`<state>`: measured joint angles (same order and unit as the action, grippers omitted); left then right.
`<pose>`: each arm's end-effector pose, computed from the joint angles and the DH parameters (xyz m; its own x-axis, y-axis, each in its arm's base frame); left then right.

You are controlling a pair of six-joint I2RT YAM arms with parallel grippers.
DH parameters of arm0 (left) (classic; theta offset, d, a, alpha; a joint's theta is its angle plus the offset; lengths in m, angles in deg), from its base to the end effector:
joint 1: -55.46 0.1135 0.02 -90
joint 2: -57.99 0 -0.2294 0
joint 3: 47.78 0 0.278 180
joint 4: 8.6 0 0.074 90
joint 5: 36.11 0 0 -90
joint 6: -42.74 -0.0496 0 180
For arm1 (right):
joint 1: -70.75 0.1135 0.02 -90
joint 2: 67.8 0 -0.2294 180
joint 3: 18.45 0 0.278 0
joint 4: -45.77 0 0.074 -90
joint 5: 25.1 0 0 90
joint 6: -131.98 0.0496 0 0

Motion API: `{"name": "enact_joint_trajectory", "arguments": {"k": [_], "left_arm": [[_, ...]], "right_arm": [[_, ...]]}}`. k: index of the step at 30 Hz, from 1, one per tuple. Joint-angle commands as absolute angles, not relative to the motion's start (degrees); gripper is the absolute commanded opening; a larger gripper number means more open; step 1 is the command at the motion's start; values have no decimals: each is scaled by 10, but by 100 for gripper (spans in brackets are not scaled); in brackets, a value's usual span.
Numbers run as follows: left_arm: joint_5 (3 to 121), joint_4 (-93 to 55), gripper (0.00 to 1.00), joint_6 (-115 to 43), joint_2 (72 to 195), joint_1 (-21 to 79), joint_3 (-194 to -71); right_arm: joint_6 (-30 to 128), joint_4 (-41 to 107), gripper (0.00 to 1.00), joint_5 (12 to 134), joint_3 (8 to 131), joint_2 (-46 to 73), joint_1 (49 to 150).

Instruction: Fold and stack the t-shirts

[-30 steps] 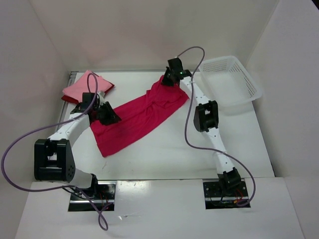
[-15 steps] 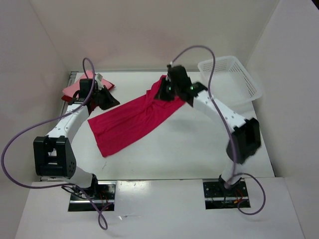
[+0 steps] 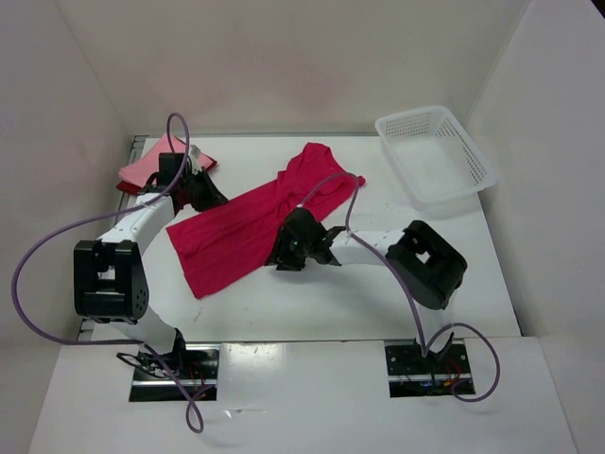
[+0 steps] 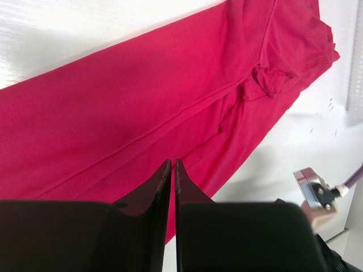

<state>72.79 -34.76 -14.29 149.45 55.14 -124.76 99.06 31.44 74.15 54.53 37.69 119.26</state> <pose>0.3867 -0.0182 0.1946 -0.6830 -0.5111 -0.5218 -0.1438 0.7945 -0.5899 0.2589 0.3048 0.0955 -0.9444 0.1828 -0.2733 -0.0357 0.7693 0.6379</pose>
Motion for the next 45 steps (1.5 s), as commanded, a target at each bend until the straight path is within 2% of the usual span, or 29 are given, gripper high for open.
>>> {"name": "enact_joint_trajectory", "arguments": {"k": [1,4,8,11,14,15,16,21,26,30,37,40,41,44,45], "left_arm": [[733,-328,11,-165,1504,548,-1271],[738,-328,15,-165,1504,542,-1266],[732,-321,19,-160,1517,542,-1266],[724,-321,21,-165,1522,532,-1277],[718,-328,25,-172,1536,519,-1296],[718,-334,27,-177,1546,514,-1303],[718,-334,28,-177,1551,514,-1310],[718,-339,40,-188,1605,500,-1363],[701,-350,51,-198,1679,468,-1452],[701,-350,58,-198,1743,443,-1519],[715,-362,64,-193,1895,410,-1687],[715,-381,70,-193,1957,400,-1760],[715,-390,71,-193,1993,400,-1819],[744,-430,72,-186,2069,400,-1943],[750,-439,72,-178,2089,394,-1975]], "right_arm": [[1061,397,48,686,567,407,1194],[1096,402,47,658,572,436,1200],[1119,382,32,652,612,487,1200],[1133,375,31,659,631,515,1200],[1127,359,15,664,648,533,1194],[1126,353,9,664,642,533,1194],[1118,353,7,677,631,515,1194],[1036,324,3,695,526,421,1194],[977,263,3,734,433,340,1166],[952,223,5,756,403,317,1159],[937,184,6,751,360,240,1122],[909,162,15,759,360,225,1100],[909,162,25,767,360,219,1100],[894,149,39,772,379,213,1094],[888,142,39,772,384,213,1094]]}}
